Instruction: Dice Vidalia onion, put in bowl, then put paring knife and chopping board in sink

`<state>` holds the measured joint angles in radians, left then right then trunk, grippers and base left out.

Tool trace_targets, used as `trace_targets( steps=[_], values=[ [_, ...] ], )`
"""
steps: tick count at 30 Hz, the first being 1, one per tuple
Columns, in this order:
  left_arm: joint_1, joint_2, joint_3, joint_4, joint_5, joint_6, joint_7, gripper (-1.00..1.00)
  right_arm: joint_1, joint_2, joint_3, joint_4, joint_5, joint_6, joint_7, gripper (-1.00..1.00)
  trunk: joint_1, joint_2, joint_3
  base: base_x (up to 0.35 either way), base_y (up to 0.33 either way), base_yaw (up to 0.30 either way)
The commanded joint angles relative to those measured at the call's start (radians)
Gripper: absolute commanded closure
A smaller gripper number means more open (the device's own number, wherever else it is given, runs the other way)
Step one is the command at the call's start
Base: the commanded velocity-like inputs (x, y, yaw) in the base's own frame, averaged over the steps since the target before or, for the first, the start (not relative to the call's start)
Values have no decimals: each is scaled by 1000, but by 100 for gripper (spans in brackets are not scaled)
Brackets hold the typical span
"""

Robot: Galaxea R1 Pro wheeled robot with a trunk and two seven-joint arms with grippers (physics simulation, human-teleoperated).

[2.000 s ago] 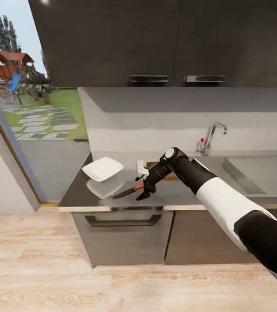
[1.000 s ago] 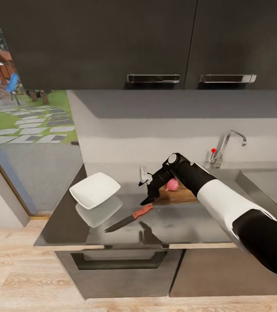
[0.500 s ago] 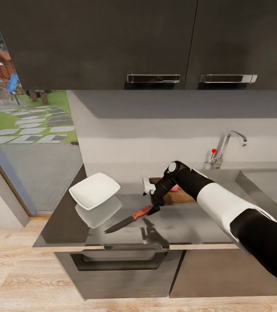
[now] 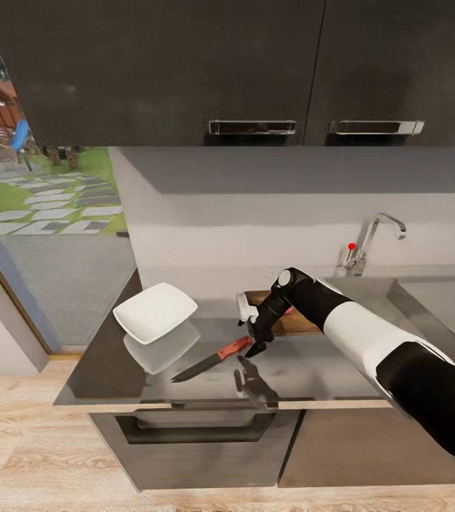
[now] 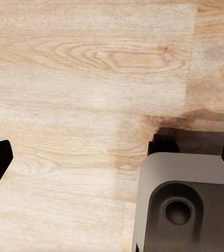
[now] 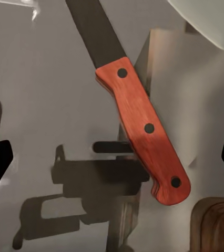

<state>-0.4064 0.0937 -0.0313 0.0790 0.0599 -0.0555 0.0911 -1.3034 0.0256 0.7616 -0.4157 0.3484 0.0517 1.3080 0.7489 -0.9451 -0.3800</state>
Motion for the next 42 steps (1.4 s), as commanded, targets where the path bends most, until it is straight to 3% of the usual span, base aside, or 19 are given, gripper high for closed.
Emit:
trace_targets(
  steps=[1,12,15,16,20,30,42],
  values=[
    [-2,0,-4,4,6,-6,1,-100,-1,0,1,-1,1,5,3,-100,0,-1,-3,0,0,0],
    [-2,-3,-4,4,6,-6,1,-100,-1,-4,1,0,1,-4,18,-100,0,-1,-18,0,0,0],
    [-2,-3,-4,4,6,-6,1,-100,-1,-1,1,-2,2,-2,83,-100,0,-1,-20,0,0,0],
    [-2,-3,-4,4,6,-6,1,-100,-1,1,1,-5,4,0,138,-100,0,-1,-20,0,0,0],
    [-2,-4,-4,3,6,-6,0,-100,-1,2,2,-8,7,2,185,-100,0,-1,-20,0,0,0],
    [-2,-5,-4,2,6,7,-2,-100,-1,1,1,-9,8,2,192,-100,0,-1,-20,21,0,0],
    [-2,-5,-4,2,6,8,-2,-100,-1,-3,1,-8,8,-1,186,-100,0,-1,-20,205,69,0]
  ],
)
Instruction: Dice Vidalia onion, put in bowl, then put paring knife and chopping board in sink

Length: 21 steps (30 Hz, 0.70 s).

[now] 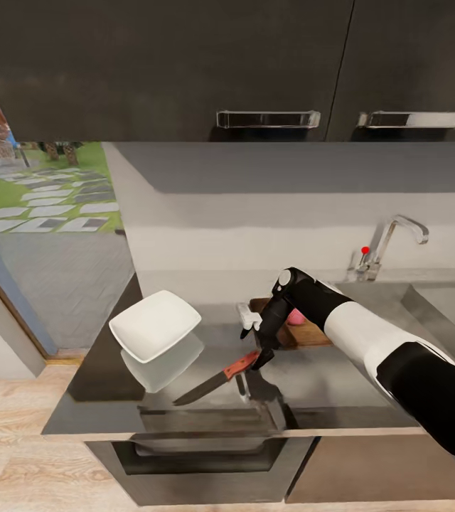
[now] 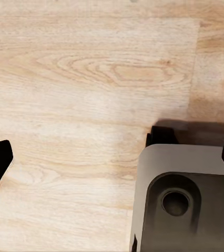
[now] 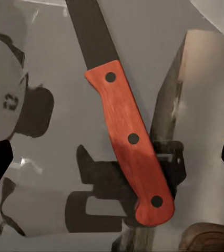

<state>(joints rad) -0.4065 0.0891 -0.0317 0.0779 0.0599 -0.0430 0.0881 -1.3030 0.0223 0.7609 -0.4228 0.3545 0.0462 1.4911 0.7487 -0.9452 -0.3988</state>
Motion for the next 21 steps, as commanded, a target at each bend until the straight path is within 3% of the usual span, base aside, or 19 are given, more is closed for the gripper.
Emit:
trace_targets(
  steps=[1,21],
  values=[
    [-2,0,-4,3,6,-5,1,-100,-1,0,2,0,2,5,2,-100,0,-1,-1,84,34,0],
    [-2,0,-4,5,6,-1,1,-100,-1,1,3,7,-2,1,-42,-100,0,-1,-8,7,3,0]
  ],
)
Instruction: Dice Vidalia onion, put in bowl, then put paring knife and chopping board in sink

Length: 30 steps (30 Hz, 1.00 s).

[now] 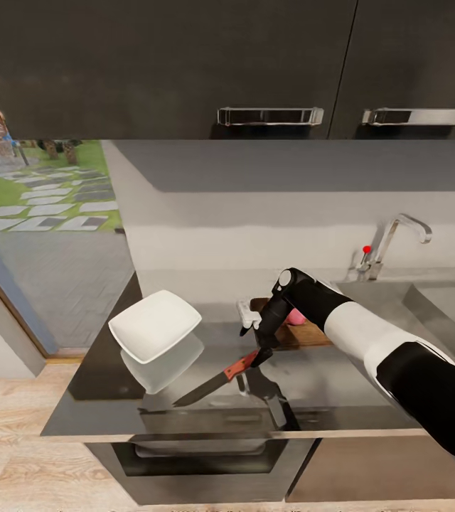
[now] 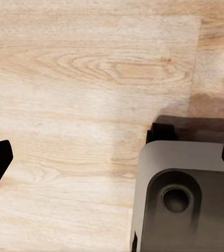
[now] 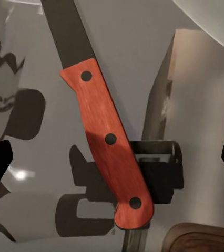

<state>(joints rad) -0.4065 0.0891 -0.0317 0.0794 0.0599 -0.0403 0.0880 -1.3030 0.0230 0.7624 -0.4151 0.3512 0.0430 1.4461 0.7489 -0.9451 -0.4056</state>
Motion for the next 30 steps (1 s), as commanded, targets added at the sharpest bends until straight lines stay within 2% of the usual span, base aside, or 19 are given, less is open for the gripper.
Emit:
trace_targets(
  steps=[1,21,30],
  values=[
    [-2,0,-4,3,6,-4,1,-100,-1,0,2,-1,2,5,2,-100,0,-1,-3,0,0,0],
    [-2,0,-4,3,6,-4,3,-100,-1,-2,2,1,0,1,2,-100,0,-1,-33,0,0,0],
    [-2,0,-3,3,6,-4,3,-100,-1,1,2,35,0,-33,0,-100,0,-1,-47,0,0,0]
  ],
)
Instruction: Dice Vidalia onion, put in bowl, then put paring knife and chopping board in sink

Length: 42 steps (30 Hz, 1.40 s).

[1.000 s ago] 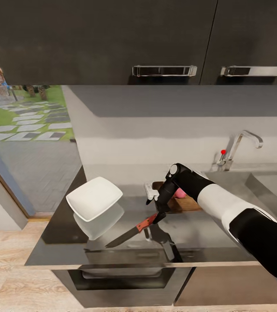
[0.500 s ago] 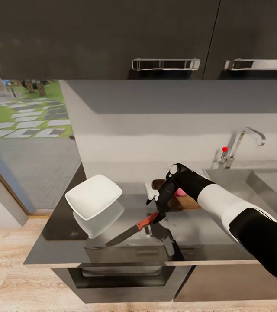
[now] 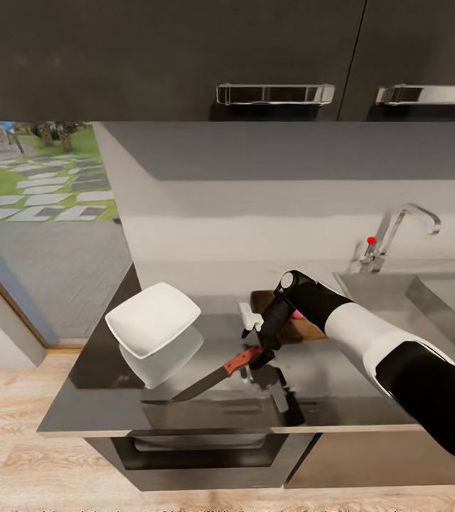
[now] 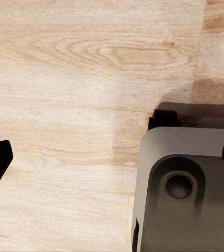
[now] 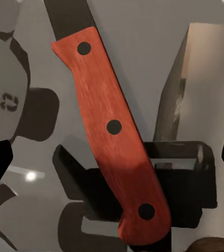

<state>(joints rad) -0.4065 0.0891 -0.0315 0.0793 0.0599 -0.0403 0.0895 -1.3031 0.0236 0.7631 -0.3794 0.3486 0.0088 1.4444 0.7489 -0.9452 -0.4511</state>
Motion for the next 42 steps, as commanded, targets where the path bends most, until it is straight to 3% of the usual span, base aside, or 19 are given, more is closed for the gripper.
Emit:
trace_targets(
  steps=[1,42],
  values=[
    [-1,0,-4,3,6,-4,1,-100,-1,1,1,0,3,1,2,-100,0,-1,-3,0,0,0],
    [-1,0,-4,3,6,-4,1,-100,-1,1,1,13,1,0,3,-100,0,-1,-58,0,0,0]
  ],
)
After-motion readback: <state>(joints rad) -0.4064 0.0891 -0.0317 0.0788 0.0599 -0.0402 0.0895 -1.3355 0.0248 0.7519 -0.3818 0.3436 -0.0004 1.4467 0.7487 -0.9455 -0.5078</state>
